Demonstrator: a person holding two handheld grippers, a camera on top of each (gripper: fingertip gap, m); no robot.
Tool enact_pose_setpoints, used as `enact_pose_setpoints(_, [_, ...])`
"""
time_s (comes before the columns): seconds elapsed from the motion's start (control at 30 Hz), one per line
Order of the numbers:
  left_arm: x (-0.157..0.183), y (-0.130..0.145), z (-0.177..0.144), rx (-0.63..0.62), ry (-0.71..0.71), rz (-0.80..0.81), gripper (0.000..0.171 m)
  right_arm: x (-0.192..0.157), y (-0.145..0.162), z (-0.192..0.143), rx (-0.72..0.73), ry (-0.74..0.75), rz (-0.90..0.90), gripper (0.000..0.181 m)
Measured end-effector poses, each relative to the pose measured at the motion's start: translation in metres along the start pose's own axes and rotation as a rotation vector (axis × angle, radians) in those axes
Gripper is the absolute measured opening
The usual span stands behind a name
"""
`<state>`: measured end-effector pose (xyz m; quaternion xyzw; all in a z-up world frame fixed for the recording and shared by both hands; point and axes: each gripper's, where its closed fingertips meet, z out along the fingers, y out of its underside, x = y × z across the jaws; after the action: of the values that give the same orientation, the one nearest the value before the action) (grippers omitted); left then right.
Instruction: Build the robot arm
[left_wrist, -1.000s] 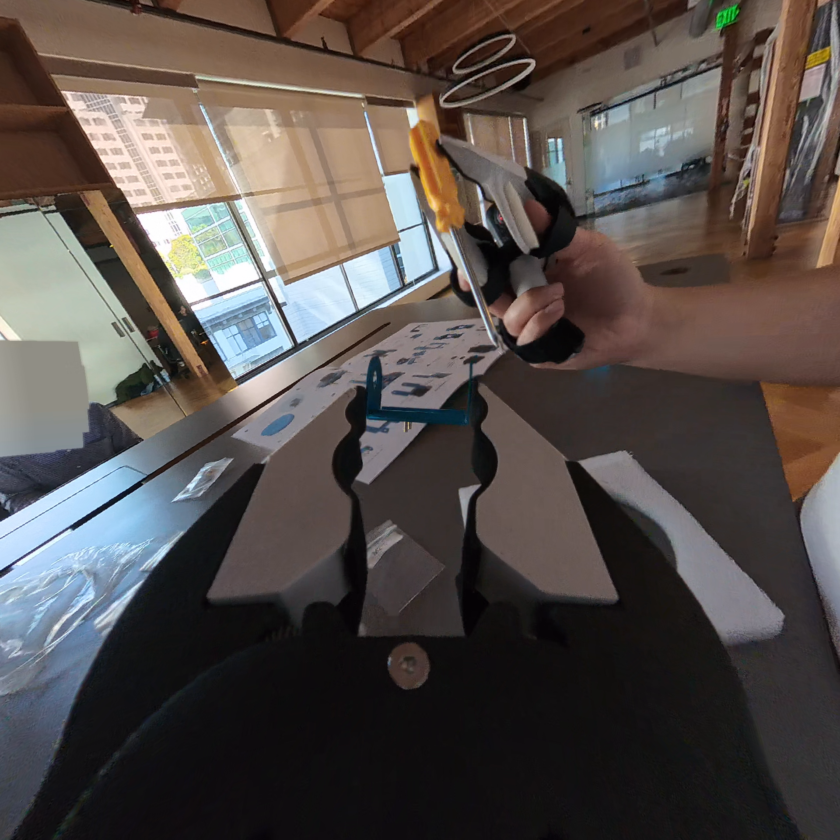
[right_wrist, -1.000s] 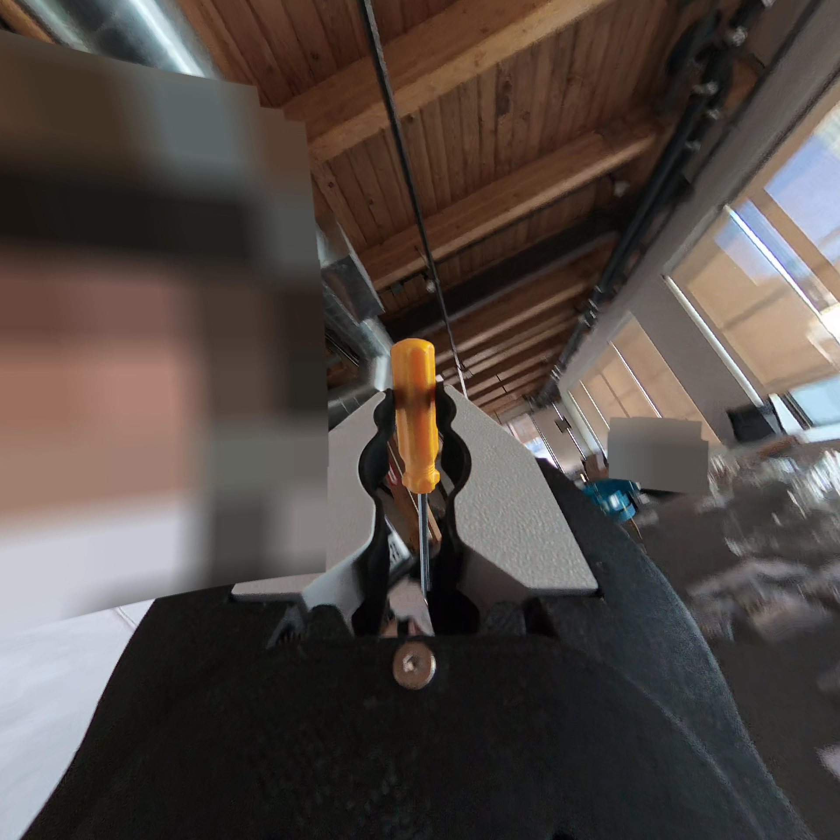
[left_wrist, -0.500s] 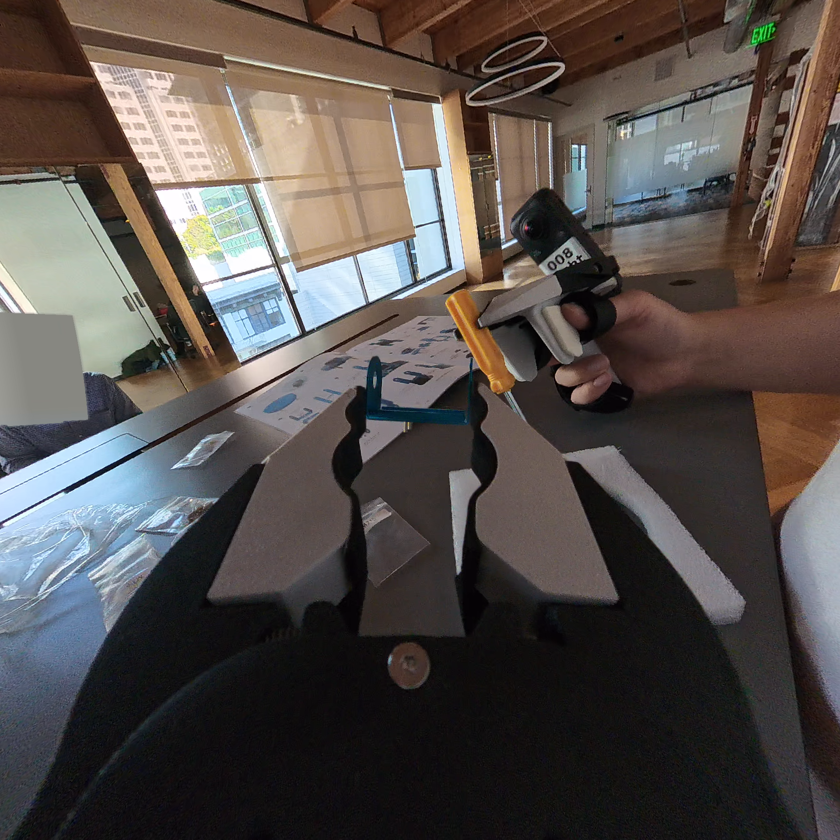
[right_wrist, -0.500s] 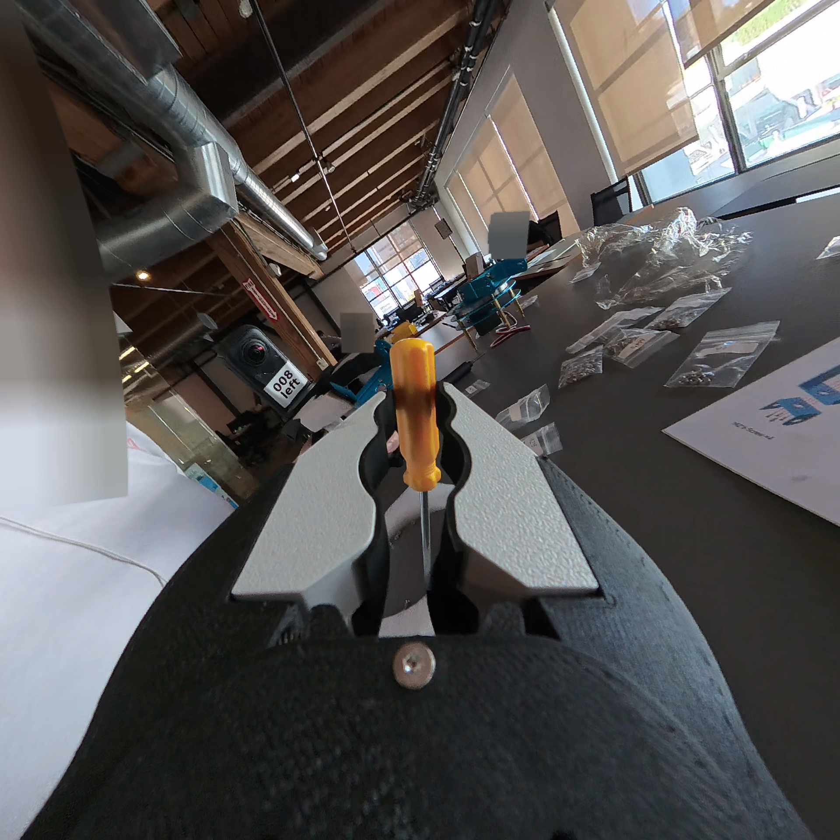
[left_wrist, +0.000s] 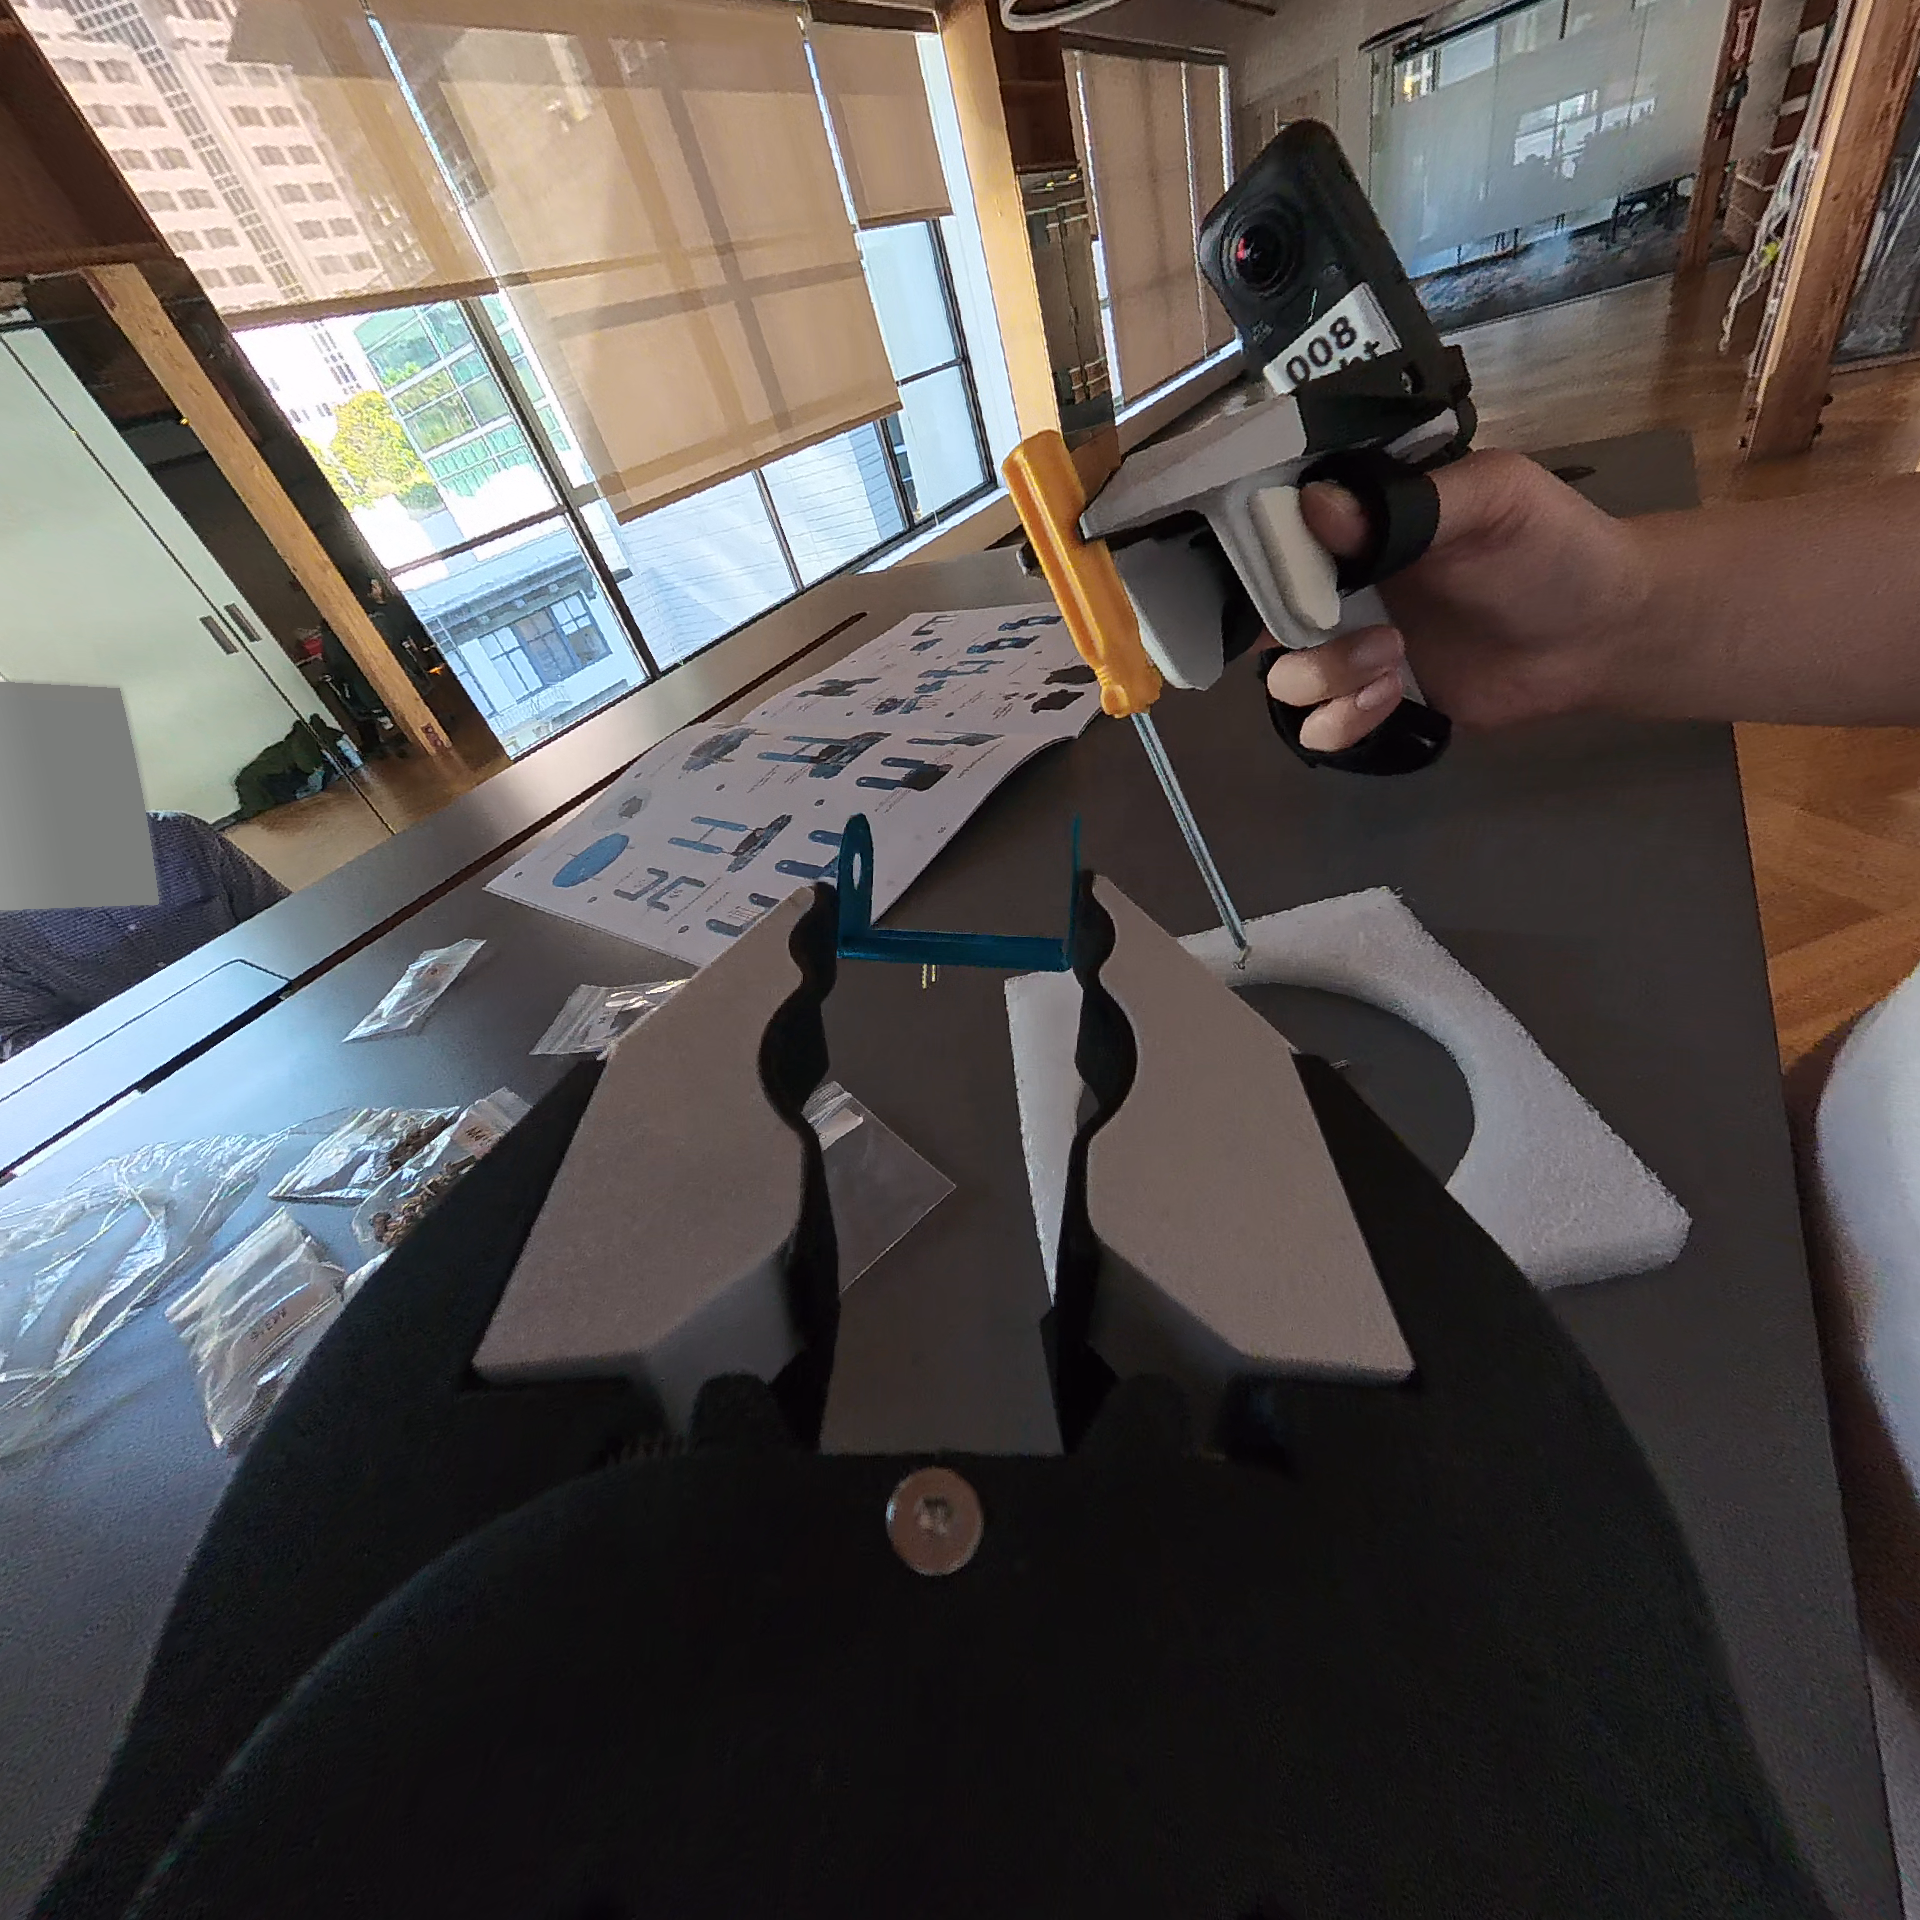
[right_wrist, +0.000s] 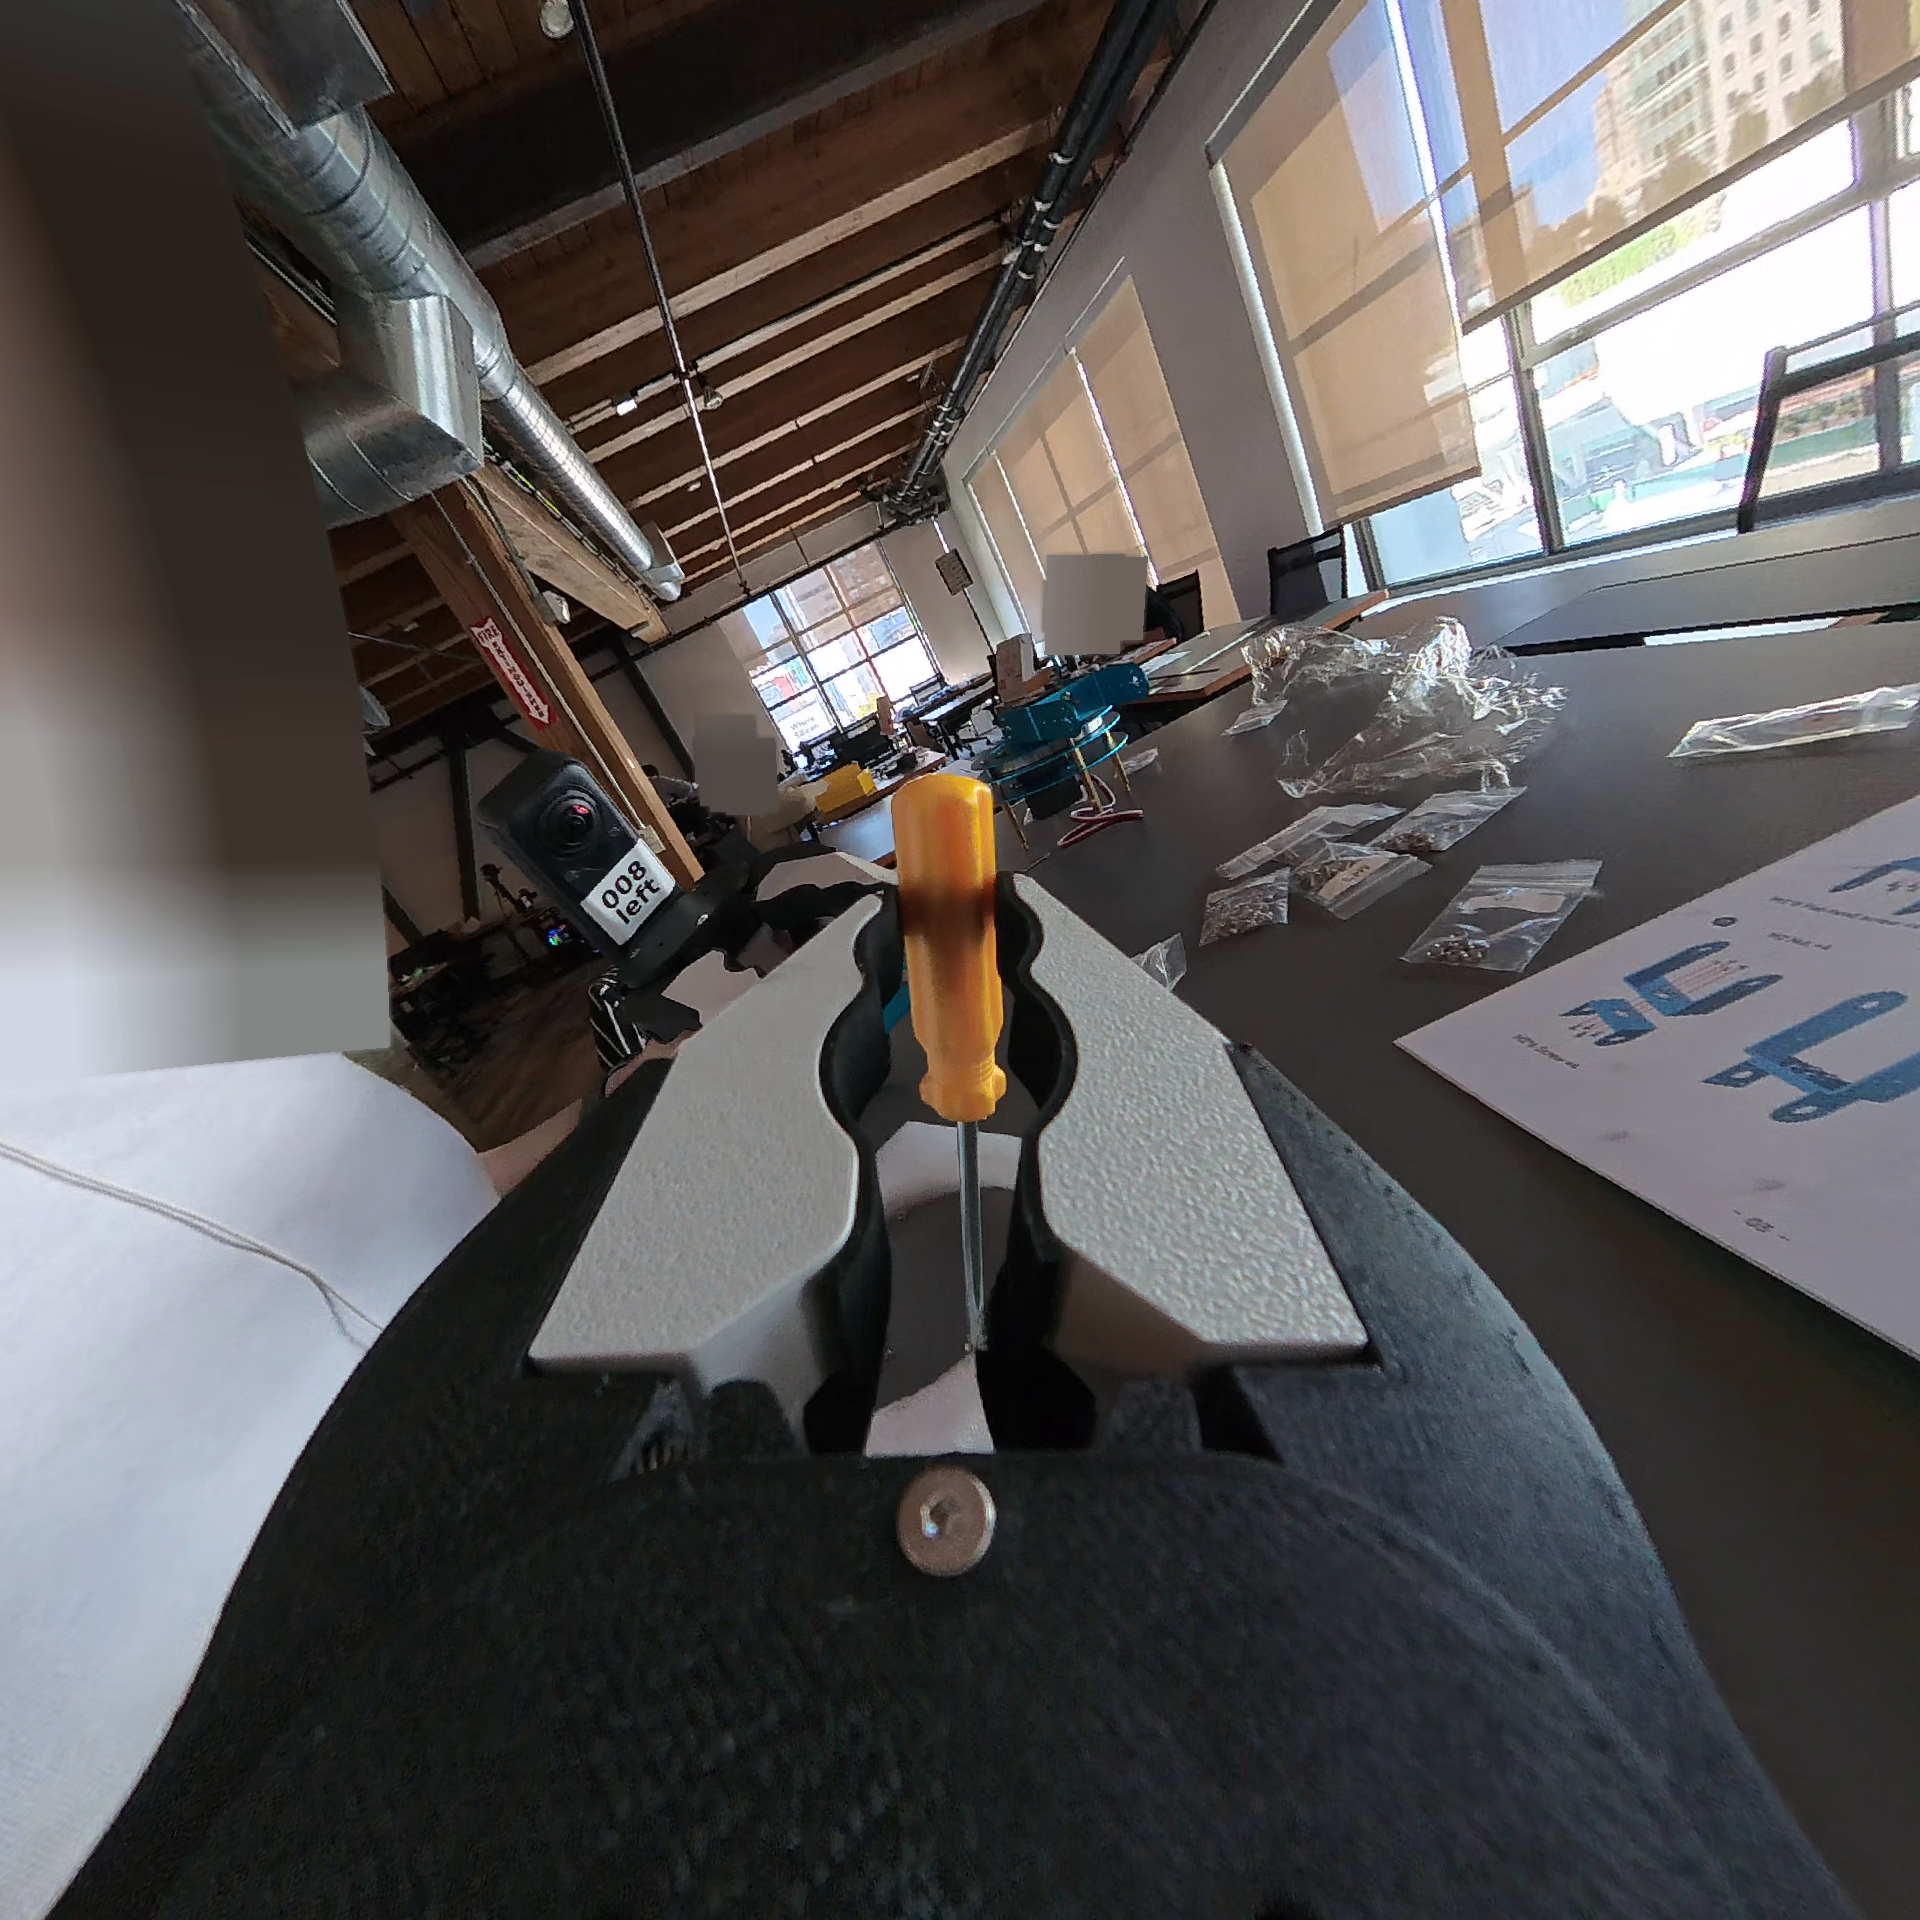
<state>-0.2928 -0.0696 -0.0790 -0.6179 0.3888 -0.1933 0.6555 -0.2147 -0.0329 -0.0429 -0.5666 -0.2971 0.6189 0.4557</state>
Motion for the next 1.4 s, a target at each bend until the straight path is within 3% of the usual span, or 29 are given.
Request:
enact_pose_setpoints(0.63, [0.008,0.008,0.006,-0.058,0.016,0.059,0.045,0.011,-0.015,-0.031,0.114,0.106,-0.019,0.016])
enact_pose_setpoints(1.13, [0.008,0.007,0.006,-0.051,0.023,0.047,0.045,0.003,-0.015,-0.034,0.038,0.172,-0.232,0.016])
enact_pose_setpoints(1.4, [0.007,0.006,0.005,-0.045,0.022,0.044,0.045,-0.005,-0.01,-0.027,0.027,0.145,-0.222,0.016])
